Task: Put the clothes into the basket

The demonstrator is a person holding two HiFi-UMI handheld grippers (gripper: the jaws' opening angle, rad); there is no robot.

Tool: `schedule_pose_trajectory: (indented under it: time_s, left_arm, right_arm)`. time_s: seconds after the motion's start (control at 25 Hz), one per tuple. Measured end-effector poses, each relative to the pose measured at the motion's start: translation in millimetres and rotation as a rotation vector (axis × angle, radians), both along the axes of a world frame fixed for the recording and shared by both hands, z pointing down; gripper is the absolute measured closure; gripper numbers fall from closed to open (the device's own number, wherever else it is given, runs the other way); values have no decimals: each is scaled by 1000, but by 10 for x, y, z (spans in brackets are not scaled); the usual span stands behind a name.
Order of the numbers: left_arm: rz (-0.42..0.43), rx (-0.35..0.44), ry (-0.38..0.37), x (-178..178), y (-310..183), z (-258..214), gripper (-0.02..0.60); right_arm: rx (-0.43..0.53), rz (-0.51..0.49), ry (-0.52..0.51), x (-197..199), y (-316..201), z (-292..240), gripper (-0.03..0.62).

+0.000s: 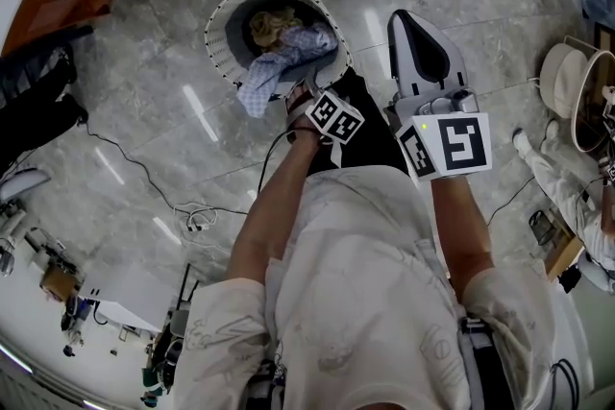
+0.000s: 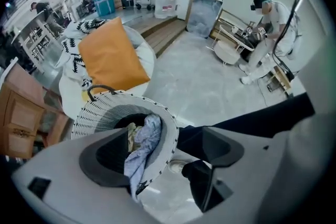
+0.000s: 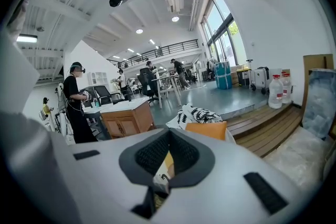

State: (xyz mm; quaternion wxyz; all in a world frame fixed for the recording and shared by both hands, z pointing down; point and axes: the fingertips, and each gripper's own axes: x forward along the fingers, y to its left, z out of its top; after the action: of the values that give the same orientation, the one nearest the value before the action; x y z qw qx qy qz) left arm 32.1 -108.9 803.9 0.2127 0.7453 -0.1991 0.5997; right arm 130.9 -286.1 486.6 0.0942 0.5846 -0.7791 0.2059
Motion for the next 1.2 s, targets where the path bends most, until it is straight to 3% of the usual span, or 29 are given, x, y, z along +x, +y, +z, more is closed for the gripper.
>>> schedule_pose_trajectory:
  time_s: [0.4, 0.6, 0.8, 1.2]
  left_arm:
    - [-174, -8, 74, -204, -105, -196, 164]
    - [-276, 46, 142, -344, -196, -476, 164]
    - [-370, 167, 232, -552, -390, -1014, 164]
    - [-601, 501, 415, -1304, -889, -2521, 166]
  right_arm:
    - [35, -25, 3, -157, -35, -163, 606]
    - [73, -58, 16, -325, -18, -328, 606]
    - [120, -94, 31, -498, 2, -557, 606]
    - [232, -168, 40, -1013, 169, -1165, 606]
